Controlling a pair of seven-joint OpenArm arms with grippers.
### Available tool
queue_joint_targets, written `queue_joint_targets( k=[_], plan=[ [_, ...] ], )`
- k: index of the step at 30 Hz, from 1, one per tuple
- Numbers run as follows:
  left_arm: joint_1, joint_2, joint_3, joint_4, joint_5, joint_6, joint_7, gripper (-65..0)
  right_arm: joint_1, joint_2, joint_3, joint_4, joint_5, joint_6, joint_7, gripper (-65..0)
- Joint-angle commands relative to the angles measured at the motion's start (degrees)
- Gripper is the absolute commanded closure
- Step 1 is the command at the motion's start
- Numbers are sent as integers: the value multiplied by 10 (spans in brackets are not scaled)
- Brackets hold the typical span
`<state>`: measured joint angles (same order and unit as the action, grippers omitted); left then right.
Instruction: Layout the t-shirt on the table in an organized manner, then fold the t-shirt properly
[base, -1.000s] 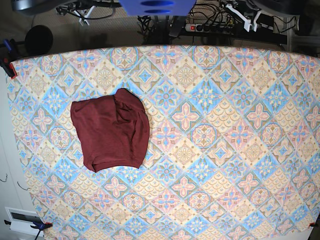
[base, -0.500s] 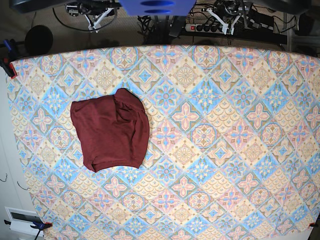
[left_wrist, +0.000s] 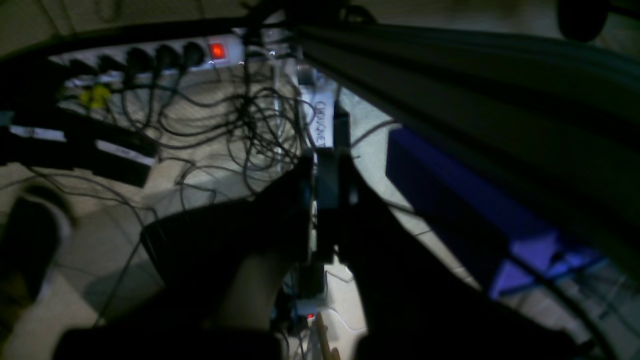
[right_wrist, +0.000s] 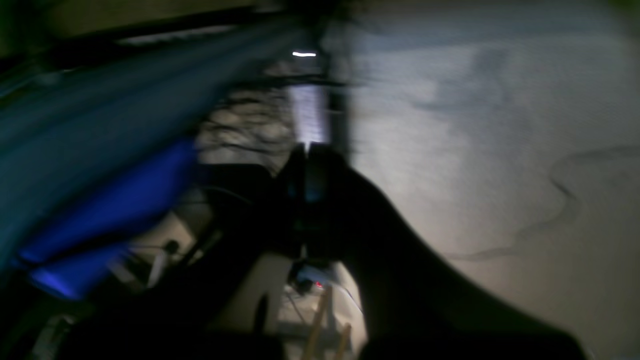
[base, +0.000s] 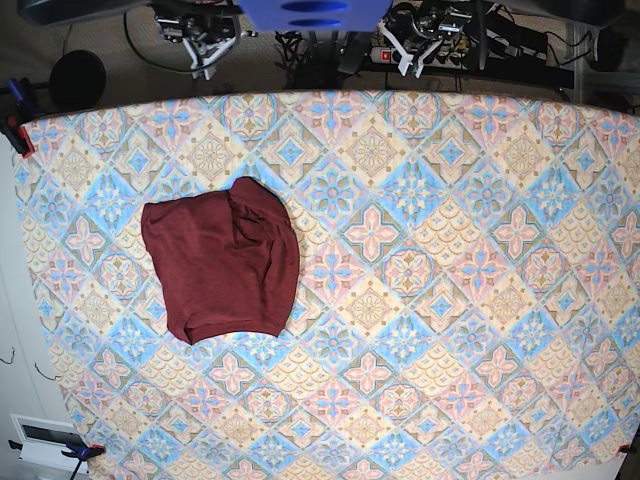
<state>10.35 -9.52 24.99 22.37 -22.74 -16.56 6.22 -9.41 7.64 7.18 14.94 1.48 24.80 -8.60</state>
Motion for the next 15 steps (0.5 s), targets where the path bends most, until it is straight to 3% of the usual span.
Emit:
queue_joint_targets(
  k=[1,9,15],
  plan=[
    [-8,-2,-1,4,-2,-4,-5,0,-2,-16,-1,-1,1,15,-3,-7],
    [-16,-1,-2,4,-2,-4,-5,0,-1,-11,0,-1,2,15,-19,-7],
    [-15,0,-2,4,-3,-4,-5,0,24,13,-3,0,2,15,-43,-7]
  ],
)
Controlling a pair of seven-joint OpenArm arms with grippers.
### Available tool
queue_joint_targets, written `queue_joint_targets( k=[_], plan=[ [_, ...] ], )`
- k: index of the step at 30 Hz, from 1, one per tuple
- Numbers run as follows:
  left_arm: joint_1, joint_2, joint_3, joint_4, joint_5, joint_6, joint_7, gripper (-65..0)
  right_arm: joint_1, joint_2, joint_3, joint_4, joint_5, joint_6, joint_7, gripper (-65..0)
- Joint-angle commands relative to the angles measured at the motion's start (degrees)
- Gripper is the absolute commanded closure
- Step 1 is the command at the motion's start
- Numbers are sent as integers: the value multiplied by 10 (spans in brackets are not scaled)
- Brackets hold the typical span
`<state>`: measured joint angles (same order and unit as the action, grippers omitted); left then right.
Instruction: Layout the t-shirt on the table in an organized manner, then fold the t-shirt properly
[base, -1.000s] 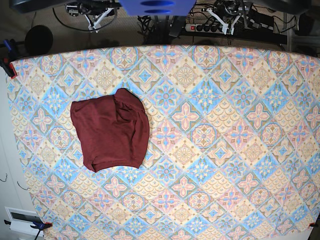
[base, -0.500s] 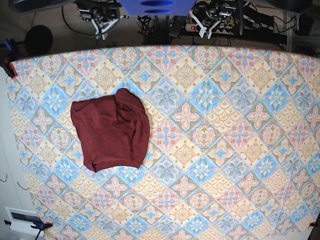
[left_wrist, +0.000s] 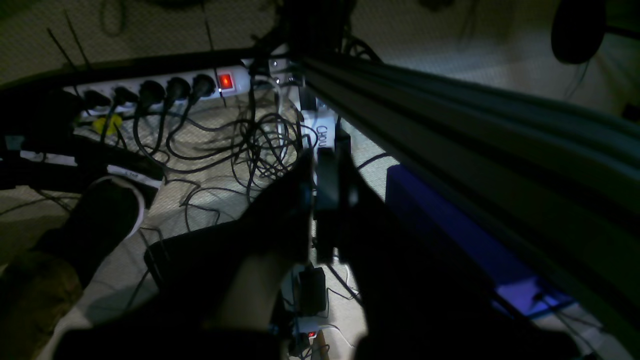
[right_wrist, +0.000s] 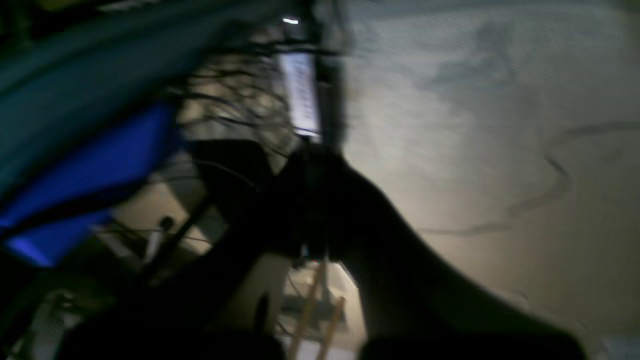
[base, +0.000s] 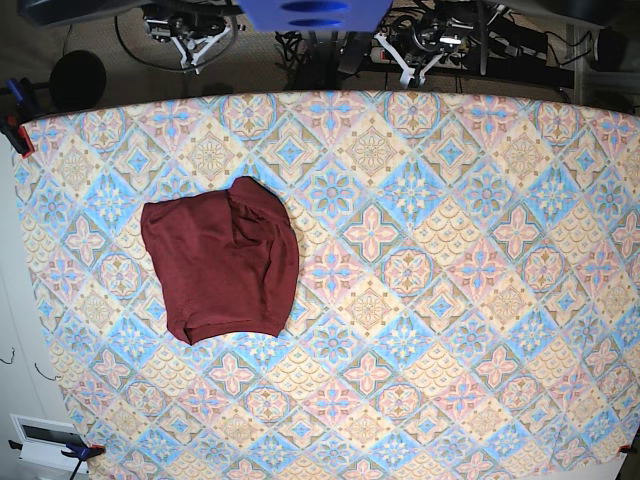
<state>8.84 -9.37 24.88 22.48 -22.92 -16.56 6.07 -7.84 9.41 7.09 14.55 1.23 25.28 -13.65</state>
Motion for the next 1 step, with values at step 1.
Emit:
queue_joint_targets(
  k=[1],
  plan=[
    [1,-2,0,3,-2,-4,-4,0,15,-5,-4,4,2,11,8,-7]
  ],
)
